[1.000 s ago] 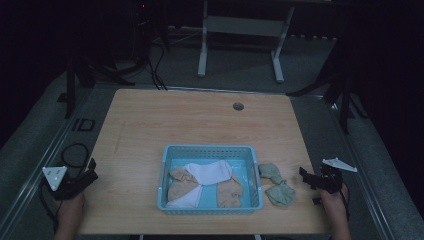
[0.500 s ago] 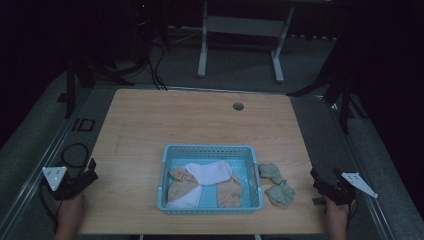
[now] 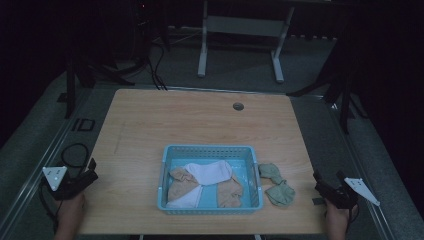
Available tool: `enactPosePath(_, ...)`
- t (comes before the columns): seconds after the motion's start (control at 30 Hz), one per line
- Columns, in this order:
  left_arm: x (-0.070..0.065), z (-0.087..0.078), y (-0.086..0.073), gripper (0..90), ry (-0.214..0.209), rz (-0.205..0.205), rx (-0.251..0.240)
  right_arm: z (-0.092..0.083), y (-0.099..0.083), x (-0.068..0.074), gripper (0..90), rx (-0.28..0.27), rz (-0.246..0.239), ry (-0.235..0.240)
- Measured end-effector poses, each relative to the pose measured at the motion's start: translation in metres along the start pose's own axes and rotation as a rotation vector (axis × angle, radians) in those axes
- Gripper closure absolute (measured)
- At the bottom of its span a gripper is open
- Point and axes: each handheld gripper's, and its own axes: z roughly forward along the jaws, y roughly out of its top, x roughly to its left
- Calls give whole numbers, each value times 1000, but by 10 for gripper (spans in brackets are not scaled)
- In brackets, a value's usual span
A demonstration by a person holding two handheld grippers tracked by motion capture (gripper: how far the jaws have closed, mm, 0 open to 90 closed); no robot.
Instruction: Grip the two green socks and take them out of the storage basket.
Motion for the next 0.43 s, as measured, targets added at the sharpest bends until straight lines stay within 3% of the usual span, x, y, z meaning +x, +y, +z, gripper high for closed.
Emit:
enactPosePath(0.13,0,0,0,7,2,-2,0,0,-1,-7,96,-13,66,3)
enactPosePath(0.23,0,0,0,7,3,-2,0,2,0,-8,96,12,70,-6)
enactPosePath(0.43,0,0,0,7,2,-2,-1,5,1,-4,96,43,35,-8)
